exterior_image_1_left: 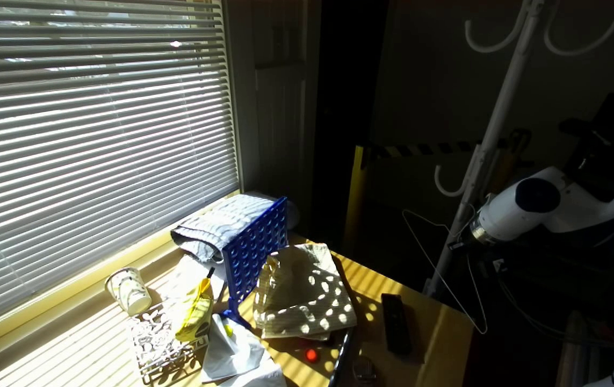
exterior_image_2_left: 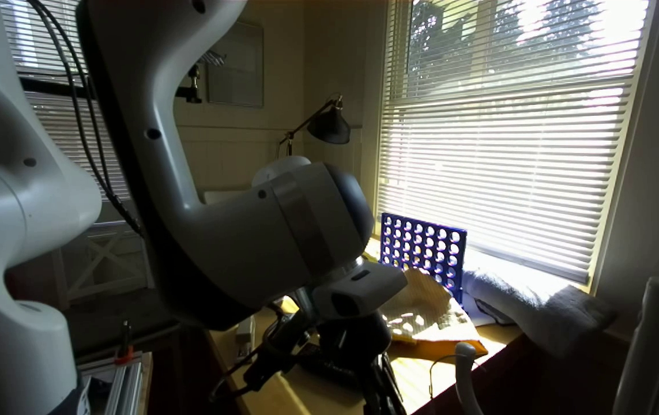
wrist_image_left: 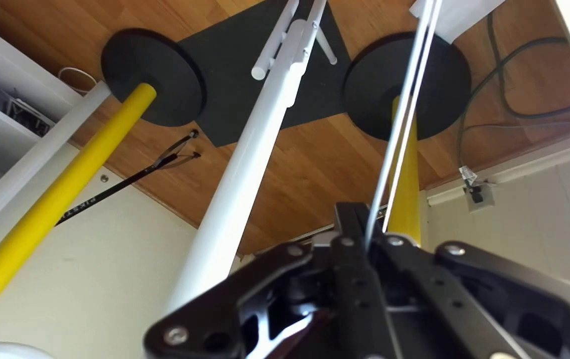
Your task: Put the hanger on the table
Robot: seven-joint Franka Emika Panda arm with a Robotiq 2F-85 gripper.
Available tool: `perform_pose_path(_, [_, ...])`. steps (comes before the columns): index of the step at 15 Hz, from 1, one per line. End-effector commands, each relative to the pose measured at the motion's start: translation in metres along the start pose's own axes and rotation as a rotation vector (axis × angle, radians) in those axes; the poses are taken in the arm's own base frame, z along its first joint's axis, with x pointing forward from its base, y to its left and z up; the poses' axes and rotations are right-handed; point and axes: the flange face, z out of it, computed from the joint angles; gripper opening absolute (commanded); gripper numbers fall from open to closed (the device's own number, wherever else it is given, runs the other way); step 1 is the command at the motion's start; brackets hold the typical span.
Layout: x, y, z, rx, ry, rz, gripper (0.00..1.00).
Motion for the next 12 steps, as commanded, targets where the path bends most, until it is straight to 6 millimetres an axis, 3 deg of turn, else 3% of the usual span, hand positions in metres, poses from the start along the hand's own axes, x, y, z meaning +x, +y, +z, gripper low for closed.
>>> perform_pose_path(1, [0.001, -0.008, -0.007, 0.041, -0.001, -0.051, 0.01])
perform_pose_path(5, [0.004, -0.008, -0.01, 0.064, 0.0, -0.083, 0.01])
perform_pose_path(12, [0.01, 0.01, -0.013, 0.049, 0.017, -0.13, 0.01])
